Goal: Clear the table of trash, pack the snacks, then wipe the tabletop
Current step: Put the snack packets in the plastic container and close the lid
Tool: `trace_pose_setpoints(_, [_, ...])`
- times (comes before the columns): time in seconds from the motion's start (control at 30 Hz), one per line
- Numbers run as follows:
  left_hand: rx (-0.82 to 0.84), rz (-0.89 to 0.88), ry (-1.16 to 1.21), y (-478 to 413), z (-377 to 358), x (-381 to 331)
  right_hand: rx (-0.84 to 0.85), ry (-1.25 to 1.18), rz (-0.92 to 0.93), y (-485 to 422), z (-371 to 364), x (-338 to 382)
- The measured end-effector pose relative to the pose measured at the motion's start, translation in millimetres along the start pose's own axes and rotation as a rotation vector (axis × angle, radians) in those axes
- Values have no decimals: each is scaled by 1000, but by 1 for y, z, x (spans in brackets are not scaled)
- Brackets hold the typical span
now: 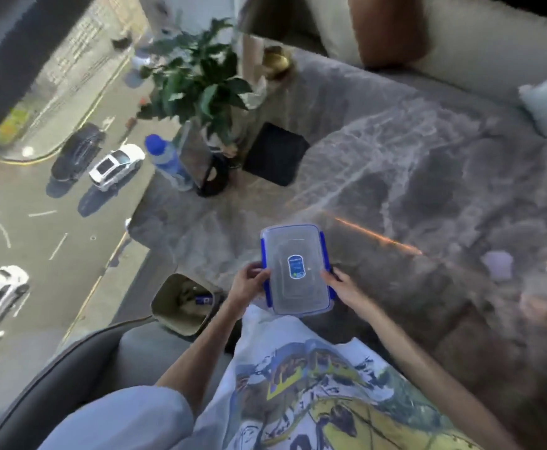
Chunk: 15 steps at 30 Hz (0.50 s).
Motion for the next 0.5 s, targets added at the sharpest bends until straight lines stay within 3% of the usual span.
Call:
trace_pose_setpoints(0.17, [114, -26, -94, 30, -160, 8, -284, -344, -44, 41, 134, -86])
trace_pose_setpoints(0.3, [66, -93, -237, 58, -259, 23, -480, -501, -113, 76, 209, -155])
trace_pose_setpoints(0.5, [-28, -280, -447, 98, -332, 34, -567, -569, -149, 96, 260, -207])
Point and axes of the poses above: each hand's wrist, its own y-axis away from the middle knuckle, its own z-axis out of the back of the hand, x = y × z, the point moved 10 cm from there along -y, towards the middle knuckle, and after that the axes turned 5 degrees about -x, right-handed, at the moved point
